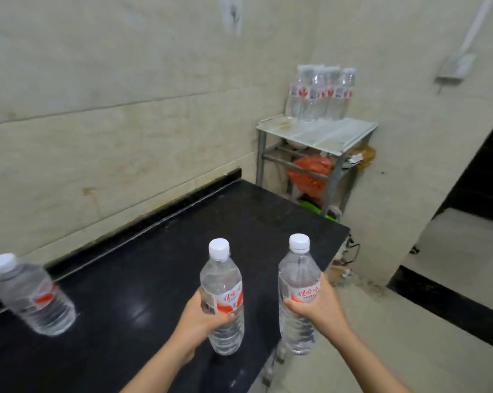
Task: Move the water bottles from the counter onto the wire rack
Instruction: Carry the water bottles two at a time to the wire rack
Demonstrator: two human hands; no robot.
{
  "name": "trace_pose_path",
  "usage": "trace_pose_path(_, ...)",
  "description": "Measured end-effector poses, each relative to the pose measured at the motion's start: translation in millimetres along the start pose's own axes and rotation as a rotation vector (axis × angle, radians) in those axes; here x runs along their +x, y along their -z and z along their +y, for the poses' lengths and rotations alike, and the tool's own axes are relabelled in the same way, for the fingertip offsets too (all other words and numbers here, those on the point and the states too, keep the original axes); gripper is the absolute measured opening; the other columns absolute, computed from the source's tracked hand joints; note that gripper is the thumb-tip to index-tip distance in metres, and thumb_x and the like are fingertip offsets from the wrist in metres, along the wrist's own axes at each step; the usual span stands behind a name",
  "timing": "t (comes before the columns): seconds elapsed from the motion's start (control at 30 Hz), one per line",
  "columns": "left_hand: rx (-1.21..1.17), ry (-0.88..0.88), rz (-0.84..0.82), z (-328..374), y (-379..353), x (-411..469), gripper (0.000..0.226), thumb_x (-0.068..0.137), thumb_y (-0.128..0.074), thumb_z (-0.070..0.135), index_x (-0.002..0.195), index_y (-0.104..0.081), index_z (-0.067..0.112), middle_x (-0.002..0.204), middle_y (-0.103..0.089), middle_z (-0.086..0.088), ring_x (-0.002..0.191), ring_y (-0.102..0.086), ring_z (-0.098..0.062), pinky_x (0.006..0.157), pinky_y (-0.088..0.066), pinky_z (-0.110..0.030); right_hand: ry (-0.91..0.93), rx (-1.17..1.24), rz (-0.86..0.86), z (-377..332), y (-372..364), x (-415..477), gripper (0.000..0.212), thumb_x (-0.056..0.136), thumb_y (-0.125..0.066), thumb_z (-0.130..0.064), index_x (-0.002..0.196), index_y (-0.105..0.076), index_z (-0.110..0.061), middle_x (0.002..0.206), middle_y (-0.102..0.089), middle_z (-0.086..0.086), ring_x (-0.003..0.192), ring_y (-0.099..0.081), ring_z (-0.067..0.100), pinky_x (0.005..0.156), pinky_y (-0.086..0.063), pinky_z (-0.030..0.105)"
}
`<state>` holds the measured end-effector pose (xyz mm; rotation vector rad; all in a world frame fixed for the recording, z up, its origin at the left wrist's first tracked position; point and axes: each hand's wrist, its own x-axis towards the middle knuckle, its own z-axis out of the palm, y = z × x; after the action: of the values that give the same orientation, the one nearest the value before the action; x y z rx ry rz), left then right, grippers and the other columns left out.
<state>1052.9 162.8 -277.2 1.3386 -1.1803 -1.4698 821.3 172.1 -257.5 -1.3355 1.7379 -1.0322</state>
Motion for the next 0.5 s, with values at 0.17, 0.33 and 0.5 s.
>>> trace_pose_path(0.17, -0.005, -0.046, -0.115, 33, -110, 46, 0.068, 0.041, -0.081, 0.011, 0.106, -0.059, 0.014, 0.090, -0.075, -0.003, 0.085, -0.071, -0.014, 0.071, -0.053, -0.022, 0.040, 0.053, 0.128, 33, 120, 30, 0.056, 0.055, -0.084, -0.007, 0.093, -0.050, -0.031, 0.087, -0.061, -0.020, 0.076, -0.058, -0.009, 0.072, -0.045, 0.024)
trace_pose_path(0.33, -0.023, -0.091, -0.157, 68, -193, 85, 0.080, 0.029, -0.078, 0.022, 0.106, -0.059, 0.012, 0.093, -0.074, -0.009, 0.085, -0.070, -0.021, 0.072, -0.053, -0.029, 0.080, 0.036, 0.213, 52, 211, 63, 0.059, 0.049, -0.083, -0.015, 0.098, -0.051, -0.024, 0.088, -0.061, -0.017, 0.071, -0.058, -0.016, 0.064, -0.043, 0.005)
trace_pose_path(0.5, 0.025, -0.181, -0.208, 108, -244, 131, 0.081, 0.030, -0.080, 0.024, 0.107, -0.059, 0.013, 0.098, -0.072, -0.009, 0.090, -0.068, -0.022, 0.074, -0.052, -0.030, 0.108, 0.124, 0.241, 62, 270, 107, 0.063, 0.046, -0.080, -0.019, 0.103, -0.055, -0.021, 0.098, -0.067, -0.004, 0.084, -0.064, -0.002, 0.079, -0.050, 0.021)
